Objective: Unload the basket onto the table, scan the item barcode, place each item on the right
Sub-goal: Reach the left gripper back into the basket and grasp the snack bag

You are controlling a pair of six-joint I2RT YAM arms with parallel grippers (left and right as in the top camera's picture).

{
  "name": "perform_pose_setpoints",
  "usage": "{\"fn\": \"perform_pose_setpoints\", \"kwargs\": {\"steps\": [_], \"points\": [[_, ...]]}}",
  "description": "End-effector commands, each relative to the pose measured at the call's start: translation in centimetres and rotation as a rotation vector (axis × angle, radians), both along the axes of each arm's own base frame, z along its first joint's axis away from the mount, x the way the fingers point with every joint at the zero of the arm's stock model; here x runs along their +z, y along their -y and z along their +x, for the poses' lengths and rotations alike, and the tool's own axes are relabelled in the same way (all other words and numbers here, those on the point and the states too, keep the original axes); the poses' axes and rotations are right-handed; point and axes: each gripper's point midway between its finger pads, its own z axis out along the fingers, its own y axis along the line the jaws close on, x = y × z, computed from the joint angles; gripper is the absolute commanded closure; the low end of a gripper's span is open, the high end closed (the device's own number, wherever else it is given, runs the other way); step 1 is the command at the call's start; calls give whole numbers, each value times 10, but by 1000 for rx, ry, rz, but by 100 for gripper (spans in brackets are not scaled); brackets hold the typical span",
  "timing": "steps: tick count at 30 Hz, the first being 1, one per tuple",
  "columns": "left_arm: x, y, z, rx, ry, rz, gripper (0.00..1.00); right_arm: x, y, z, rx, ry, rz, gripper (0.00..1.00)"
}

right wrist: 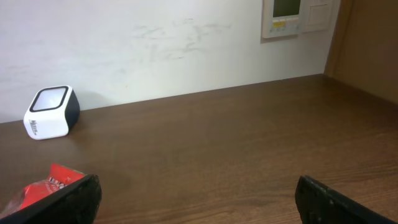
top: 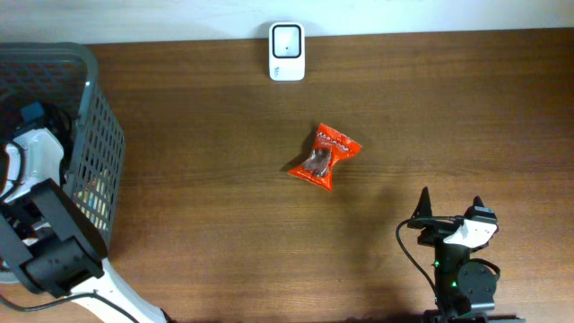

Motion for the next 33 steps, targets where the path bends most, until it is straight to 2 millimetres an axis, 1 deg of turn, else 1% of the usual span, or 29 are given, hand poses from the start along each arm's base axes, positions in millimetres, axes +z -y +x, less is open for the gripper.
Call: {"fn": "perform_pose_setpoints", "kwargs": {"steps": [1,2,4,5,7,9,11,12,13,14,15,17,18,19,20,21,23,25,26,27,28,29,30,33], "points": [[-12,4,-14,9,-51,-16,100,-4,-2,0,6,-7,8,2],[-9,4,-14,-8,-53,-16,100,-4,-2,0,6,-7,8,1],[5,1,-9,-62,-48,-9,100,-4,-2,0,6,-7,8,2],[17,-1,-5,-80,-34,1,100,-4,-2,0,6,-7,8,2],[50,-5,5,-92,19,33,100,-4,-2,0,6,-7,8,2],[94,-9,16,-94,99,81,100,-4,-2,0,6,-7,8,2],[157,-11,26,-97,239,138,100,-4,-2,0,6,-7,8,2],[211,-8,33,-107,376,183,100,-4,-2,0,6,-7,8,2],[274,5,36,-140,551,216,100,-4,-2,0,6,-7,8,2],[294,12,36,-157,607,220,100,-4,-2,0,6,-7,8,2],[319,22,35,-182,681,226,100,-4,-2,0,6,-7,8,1],[372,56,30,-266,846,225,100,-4,-2,0,6,-7,8,2],[387,72,28,-307,900,217,100,-4,-2,0,6,-7,8,2],[403,93,26,-364,954,204,100,-4,-2,0,6,-7,8,2],[414,112,25,-425,986,194,100,-4,-2,0,6,-7,8,1],[422,136,25,-501,1015,173,100,-4,-2,0,6,-7,8,2],[428,178,28,-634,1033,137,100,-4,-2,0,6,-7,8,2],[426,223,35,-820,1012,115,100,-4,-2,0,6,-7,8,2],[419,252,40,-933,985,97,100,-4,-2,0,6,-7,8,2],[407,279,46,-1034,946,81,100,-4,-2,0,6,-7,8,2],[394,299,50,-1100,905,71,100,-4,-2,0,6,-7,8,2],[379,314,54,-1147,854,68,100,-4,-2,0,6,-7,8,2],[353,331,59,-1183,762,71,100,-4,-2,0,6,-7,8,2],[289,359,68,-1243,539,88,100,-4,-2,0,6,-7,8,2]]}}
